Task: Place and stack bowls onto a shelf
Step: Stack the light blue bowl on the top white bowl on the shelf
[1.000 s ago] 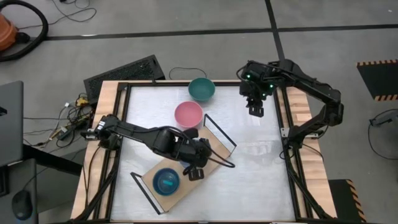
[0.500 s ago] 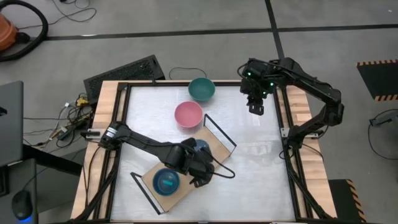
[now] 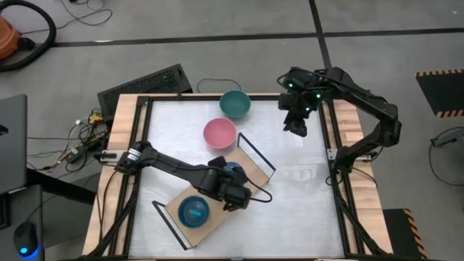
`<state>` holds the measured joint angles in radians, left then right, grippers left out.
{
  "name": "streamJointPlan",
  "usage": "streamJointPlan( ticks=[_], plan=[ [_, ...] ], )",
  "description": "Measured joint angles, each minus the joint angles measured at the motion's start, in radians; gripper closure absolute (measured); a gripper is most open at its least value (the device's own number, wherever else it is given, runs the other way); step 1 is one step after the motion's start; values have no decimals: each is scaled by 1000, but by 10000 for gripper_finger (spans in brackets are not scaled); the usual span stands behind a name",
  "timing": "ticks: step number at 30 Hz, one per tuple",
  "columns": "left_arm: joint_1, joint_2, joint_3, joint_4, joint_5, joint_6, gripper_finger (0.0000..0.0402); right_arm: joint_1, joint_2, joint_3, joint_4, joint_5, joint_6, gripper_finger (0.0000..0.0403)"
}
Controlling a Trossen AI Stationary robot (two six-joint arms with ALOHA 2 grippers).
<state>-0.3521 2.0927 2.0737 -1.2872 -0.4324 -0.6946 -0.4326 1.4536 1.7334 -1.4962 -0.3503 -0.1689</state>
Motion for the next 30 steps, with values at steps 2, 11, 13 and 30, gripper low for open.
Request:
streamJointPlan(
  ticks=[2,11,13,30],
  plan=[
    [-5,-29,28,-52,-20,-29,401,25,-13,0,56,-90,33,232],
    [-93,-174,242,-281,-354,-178,401,423,-52,1,416,333,406,311],
    [-111,-210,257,-282,-432,-176,401,552,-23,-3,418,568,435,351],
    [-149,-360,259,-284,-568,-60,401,859,295,-153,728,951,483,385]
  ],
)
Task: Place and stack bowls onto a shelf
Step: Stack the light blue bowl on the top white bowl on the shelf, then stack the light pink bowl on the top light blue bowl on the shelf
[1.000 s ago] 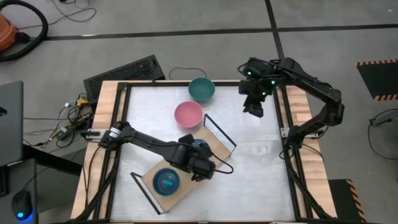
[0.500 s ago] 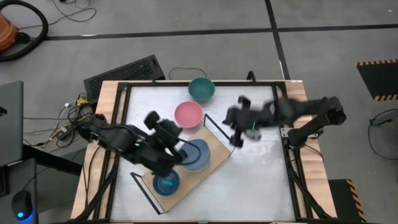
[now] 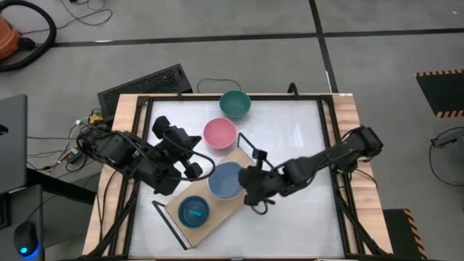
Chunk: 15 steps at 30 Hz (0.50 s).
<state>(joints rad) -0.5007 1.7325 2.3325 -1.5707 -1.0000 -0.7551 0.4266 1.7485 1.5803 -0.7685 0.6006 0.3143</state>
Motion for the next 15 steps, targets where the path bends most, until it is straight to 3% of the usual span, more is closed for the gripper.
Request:
streamJointPlan(
  ticks=[9,15],
  plan=[
    [0,0,0,0,27,0,401,46,93,-1,-39,-43,11,385],
    [33,1,0,0,26,75,401,52,-46,62,-47,42,-32,370]
  ],
)
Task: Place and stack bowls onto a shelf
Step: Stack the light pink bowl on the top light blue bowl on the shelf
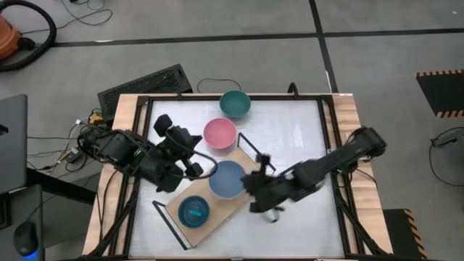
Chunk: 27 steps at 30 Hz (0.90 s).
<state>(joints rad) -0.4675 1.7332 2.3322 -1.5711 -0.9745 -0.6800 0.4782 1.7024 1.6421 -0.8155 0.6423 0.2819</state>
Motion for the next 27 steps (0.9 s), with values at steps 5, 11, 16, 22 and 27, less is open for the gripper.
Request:
streamJointPlan(
  ticks=[5,11,16,22,27],
  plan=[
    [157,0,-20,2,159,105,392,-8,-173,83,-96,16,-29,354],
    [408,2,-129,5,460,488,334,-25,-400,115,-114,17,-2,351],
    [565,3,-352,108,719,691,268,-36,-503,113,-164,16,52,344],
    [667,3,-698,420,817,812,210,-39,-541,113,-243,19,132,335],
    [714,3,-929,673,847,877,202,-62,-508,112,-337,22,190,334]
  ],
)
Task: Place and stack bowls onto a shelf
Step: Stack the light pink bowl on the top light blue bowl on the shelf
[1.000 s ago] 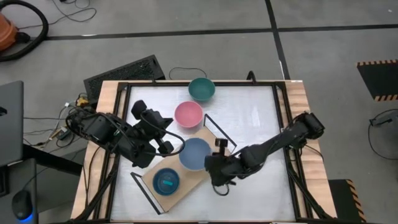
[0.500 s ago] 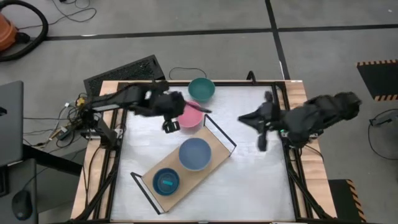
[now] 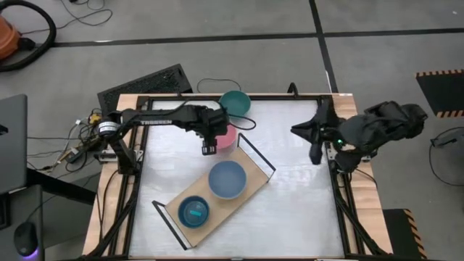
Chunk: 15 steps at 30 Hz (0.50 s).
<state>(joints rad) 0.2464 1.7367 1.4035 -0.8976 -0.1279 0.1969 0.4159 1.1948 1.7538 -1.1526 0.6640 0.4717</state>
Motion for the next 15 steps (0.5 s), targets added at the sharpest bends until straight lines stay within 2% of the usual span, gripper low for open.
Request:
streamJointPlan(
  ticks=[8,15],
  plan=[
    [21,0,-232,229,38,34,201,-41,72,0,-85,-6,52,334],
    [20,0,-259,229,12,49,222,-59,89,0,-92,-11,52,334]
  ],
)
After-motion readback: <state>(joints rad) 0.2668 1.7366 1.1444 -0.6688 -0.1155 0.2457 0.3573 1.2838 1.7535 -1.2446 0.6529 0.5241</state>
